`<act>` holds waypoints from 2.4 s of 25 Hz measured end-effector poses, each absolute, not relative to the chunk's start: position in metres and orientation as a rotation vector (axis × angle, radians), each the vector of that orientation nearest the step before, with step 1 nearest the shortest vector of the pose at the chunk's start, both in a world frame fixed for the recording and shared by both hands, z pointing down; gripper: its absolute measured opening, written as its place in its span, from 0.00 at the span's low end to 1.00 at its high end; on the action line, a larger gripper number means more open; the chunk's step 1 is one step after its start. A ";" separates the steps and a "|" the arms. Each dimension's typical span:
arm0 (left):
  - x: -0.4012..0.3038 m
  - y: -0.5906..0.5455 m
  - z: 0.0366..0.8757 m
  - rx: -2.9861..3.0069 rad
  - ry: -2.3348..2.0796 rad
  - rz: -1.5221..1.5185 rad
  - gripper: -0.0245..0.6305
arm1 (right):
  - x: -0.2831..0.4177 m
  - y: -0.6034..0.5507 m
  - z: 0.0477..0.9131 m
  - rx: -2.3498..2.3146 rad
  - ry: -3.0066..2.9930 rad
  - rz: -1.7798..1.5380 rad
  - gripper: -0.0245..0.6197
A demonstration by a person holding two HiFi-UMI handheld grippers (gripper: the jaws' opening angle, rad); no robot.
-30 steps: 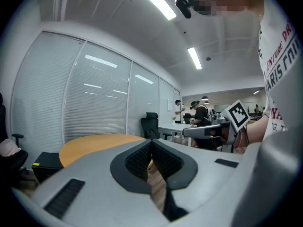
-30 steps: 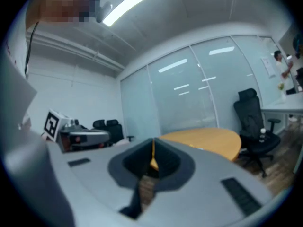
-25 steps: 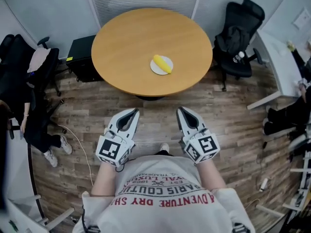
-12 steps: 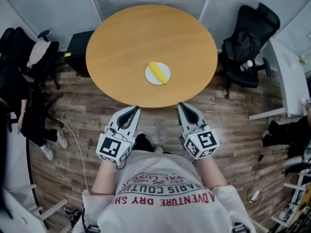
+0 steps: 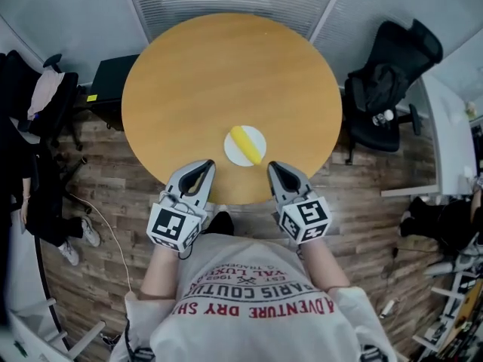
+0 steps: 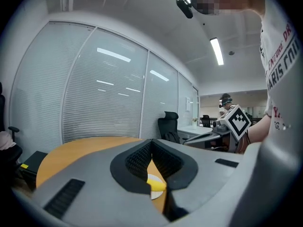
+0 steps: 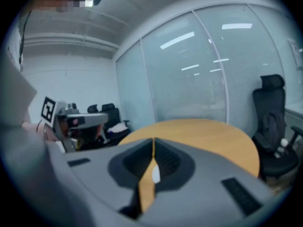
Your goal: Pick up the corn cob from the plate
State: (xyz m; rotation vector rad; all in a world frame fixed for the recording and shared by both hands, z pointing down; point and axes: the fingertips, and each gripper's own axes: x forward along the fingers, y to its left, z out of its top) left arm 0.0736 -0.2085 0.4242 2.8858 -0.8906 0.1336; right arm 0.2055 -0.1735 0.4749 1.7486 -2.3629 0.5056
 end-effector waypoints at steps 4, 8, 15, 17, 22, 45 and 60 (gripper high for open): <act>0.076 -0.258 0.433 2.872 -0.882 0.150 0.09 | 0.210 -0.219 0.492 1.717 -2.317 0.542 0.08; 0.076 -0.289 0.449 2.842 -0.898 0.199 0.09 | 0.210 -0.248 0.520 1.626 -2.262 0.606 0.09; 0.068 -0.307 0.480 2.746 -0.981 0.262 0.09 | 0.212 -0.272 0.584 1.458 -2.116 0.733 0.09; 0.067 -0.310 0.489 2.709 -1.019 0.274 0.09 | 0.216 -0.276 0.602 1.410 -2.068 0.766 0.09; 0.065 -0.311 0.516 2.602 -1.100 0.311 0.09 | 0.214 -0.282 0.640 1.254 -2.026 0.849 0.29; 0.029 -0.295 0.566 2.424 -1.217 0.412 0.09 | 0.190 -0.296 0.726 1.069 -1.778 0.824 0.45; 0.035 -0.293 0.544 2.495 -1.196 0.389 0.09 | 0.188 -0.300 0.696 1.124 -1.896 0.845 0.45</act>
